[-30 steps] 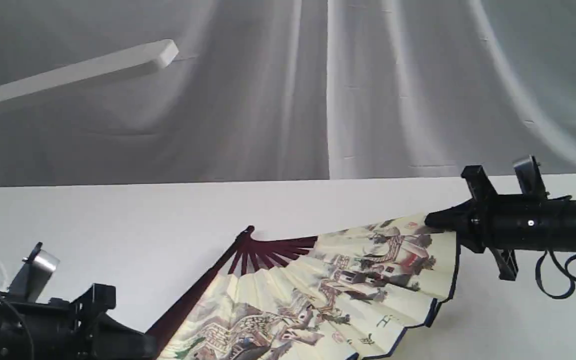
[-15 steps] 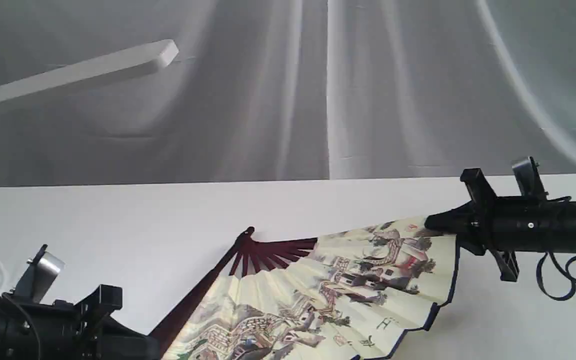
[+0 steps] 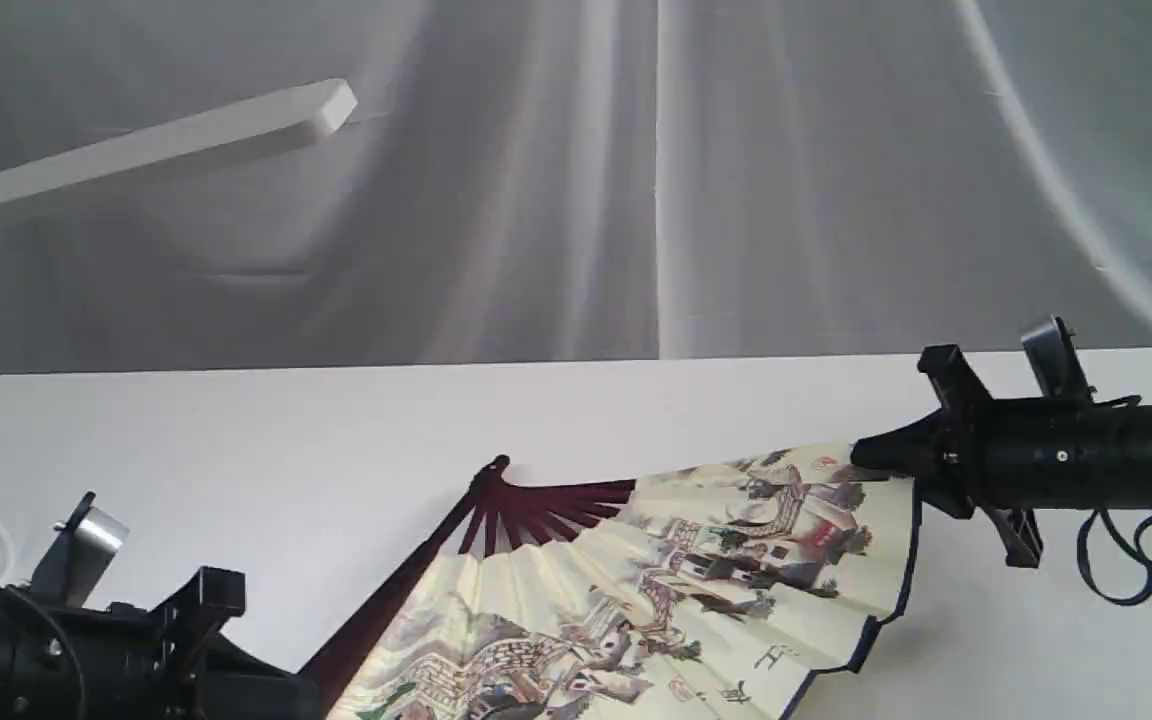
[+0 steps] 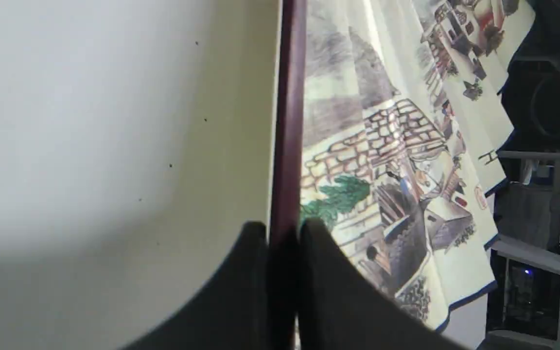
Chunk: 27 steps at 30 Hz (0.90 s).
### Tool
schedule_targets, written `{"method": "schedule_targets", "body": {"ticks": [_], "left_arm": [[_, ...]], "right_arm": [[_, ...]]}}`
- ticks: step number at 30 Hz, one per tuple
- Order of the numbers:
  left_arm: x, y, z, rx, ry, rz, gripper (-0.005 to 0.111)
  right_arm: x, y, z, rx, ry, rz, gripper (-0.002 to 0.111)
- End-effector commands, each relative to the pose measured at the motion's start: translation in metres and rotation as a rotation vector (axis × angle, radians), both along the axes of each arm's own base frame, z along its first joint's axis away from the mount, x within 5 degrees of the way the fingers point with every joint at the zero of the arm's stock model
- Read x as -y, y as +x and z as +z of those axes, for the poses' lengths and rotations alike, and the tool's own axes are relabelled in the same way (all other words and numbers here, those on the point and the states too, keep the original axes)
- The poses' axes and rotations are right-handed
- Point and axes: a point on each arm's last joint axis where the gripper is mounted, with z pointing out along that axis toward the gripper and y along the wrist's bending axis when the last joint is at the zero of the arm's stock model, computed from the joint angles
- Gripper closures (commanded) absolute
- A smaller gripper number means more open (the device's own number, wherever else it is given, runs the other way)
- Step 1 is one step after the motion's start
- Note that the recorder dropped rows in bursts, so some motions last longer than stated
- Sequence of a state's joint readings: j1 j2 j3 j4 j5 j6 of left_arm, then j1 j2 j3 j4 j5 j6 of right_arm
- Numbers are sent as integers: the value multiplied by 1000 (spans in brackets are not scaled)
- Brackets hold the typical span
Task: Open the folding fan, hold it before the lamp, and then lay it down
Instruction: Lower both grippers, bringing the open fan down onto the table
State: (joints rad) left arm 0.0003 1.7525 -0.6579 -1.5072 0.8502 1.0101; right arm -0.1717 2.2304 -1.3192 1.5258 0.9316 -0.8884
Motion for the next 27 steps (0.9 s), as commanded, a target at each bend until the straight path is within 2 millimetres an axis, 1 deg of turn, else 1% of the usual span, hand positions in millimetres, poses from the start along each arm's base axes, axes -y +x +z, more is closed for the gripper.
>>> {"method": "schedule_targets", "body": {"ticks": [1, 7, 13, 17, 20, 24, 27], "left_arm": [[2, -1, 0, 9, 19, -15, 107], [2, 8, 5, 47, -36, 81, 107], [0, 12, 6, 78, -33, 131, 107], [1, 13, 6, 123, -18, 99, 107], [0, 14, 5, 146, 16, 105, 107], [6, 18, 5, 178, 70, 85, 107], [14, 24, 10, 215, 87, 59, 107]], "right_arm": [[-1, -8, -8, 15, -115, 114, 108], [2, -6, -10, 13, -149, 84, 108], [5, -3, -10, 13, -165, 37, 108], [4, -1, -7, 32, -127, 23, 108], [5, 2, -6, 50, -121, -12, 108], [8, 6, -6, 75, -136, -53, 108], [8, 8, -8, 70, -102, -95, 108]]}}
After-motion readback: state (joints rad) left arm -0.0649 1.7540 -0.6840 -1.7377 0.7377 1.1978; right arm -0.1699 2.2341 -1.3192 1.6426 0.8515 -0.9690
